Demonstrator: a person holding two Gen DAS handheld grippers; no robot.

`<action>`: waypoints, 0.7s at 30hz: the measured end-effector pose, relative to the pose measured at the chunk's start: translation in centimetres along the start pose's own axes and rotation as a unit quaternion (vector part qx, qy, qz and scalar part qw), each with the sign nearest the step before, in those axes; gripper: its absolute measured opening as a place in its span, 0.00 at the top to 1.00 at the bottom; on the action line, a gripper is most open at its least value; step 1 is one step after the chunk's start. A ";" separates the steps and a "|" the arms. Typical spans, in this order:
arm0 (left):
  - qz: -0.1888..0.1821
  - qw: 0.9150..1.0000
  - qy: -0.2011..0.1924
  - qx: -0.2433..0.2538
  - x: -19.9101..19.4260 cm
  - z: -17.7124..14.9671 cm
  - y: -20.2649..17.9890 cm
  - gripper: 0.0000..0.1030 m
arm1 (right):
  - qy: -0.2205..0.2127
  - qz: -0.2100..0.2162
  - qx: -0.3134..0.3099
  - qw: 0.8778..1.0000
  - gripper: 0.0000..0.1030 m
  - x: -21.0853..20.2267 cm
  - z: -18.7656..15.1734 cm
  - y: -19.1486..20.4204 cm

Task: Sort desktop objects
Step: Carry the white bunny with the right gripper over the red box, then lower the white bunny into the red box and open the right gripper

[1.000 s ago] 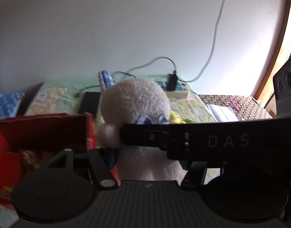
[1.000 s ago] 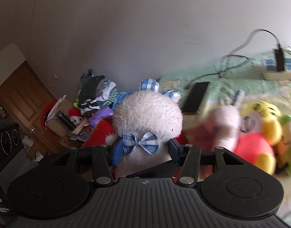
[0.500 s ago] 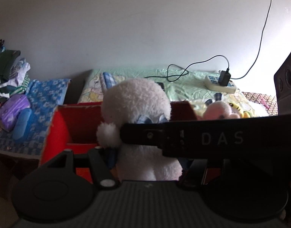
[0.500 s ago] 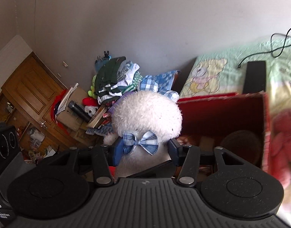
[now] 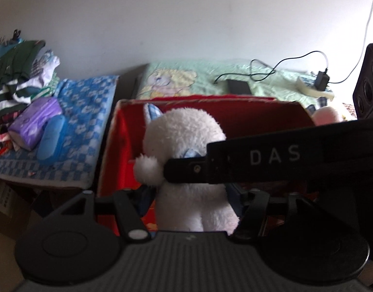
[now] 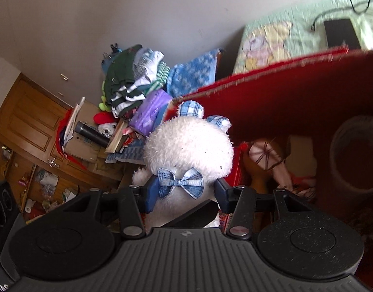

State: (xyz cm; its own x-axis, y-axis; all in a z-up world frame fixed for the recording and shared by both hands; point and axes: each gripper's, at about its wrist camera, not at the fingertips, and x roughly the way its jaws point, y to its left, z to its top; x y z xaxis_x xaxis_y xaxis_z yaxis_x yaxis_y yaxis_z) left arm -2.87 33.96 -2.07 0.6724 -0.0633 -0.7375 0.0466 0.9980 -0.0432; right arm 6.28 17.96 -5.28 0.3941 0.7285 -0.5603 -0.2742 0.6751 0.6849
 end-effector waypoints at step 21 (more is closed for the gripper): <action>0.074 0.997 0.027 0.020 1.4 0.0 1.5 0.35 | 0.096 0.031 0.043 0.994 0.48 4.5 0.6 -1.9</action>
State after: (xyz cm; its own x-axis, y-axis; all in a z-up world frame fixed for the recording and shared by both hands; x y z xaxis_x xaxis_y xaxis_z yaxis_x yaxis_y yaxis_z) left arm -1.89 35.40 -3.14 0.6341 0.0870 -0.7683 -0.0207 0.9952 0.0956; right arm 9.08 19.87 -8.87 0.2012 0.7830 -0.5886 -0.2126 0.6215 0.7540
